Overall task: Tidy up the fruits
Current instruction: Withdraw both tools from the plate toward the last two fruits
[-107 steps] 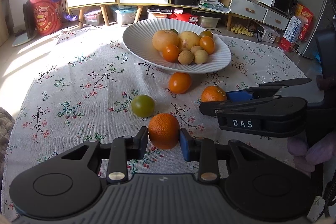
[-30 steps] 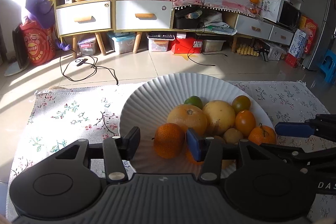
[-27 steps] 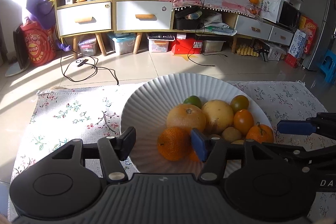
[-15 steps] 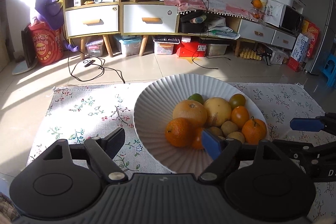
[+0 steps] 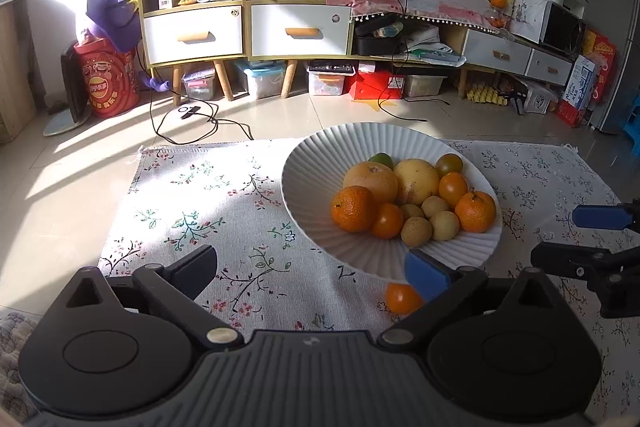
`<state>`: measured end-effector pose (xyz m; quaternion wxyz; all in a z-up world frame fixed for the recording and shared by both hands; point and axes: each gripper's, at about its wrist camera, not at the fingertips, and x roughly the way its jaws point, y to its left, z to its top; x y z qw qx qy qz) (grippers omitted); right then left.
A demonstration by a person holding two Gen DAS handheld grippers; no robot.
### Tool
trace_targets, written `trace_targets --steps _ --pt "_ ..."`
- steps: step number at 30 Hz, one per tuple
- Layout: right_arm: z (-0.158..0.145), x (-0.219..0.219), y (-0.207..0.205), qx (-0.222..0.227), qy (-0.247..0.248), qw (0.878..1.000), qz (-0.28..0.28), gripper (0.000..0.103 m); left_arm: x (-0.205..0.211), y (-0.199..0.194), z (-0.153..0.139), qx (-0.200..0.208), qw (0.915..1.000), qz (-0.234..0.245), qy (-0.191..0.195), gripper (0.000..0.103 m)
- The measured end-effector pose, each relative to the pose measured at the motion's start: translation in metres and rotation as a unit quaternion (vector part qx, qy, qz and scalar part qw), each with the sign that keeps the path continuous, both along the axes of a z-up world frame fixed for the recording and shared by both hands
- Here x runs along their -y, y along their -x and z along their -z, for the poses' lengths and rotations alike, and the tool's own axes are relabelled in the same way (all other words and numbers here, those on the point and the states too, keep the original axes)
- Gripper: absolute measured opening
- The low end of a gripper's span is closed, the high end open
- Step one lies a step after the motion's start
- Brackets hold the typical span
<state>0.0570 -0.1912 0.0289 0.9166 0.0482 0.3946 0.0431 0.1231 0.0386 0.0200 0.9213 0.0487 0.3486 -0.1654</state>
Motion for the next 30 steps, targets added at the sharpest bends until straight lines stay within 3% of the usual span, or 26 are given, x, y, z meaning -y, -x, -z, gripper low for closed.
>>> trace_targets --steps 14,20,30 --pt "-0.003 -0.009 0.025 0.003 -0.005 1.0 -0.006 0.101 -0.006 0.04 0.011 -0.018 0.9994 -0.021 -0.023 0.092" --pt "0.003 -0.016 0.032 0.005 -0.004 1.0 -0.016 0.102 -0.001 0.048 0.026 -0.014 0.9985 -0.02 -0.048 0.092" --pt "0.018 -0.032 0.032 -0.012 0.011 0.999 -0.04 0.102 0.006 0.055 0.05 -0.013 0.9983 -0.019 -0.054 0.092"
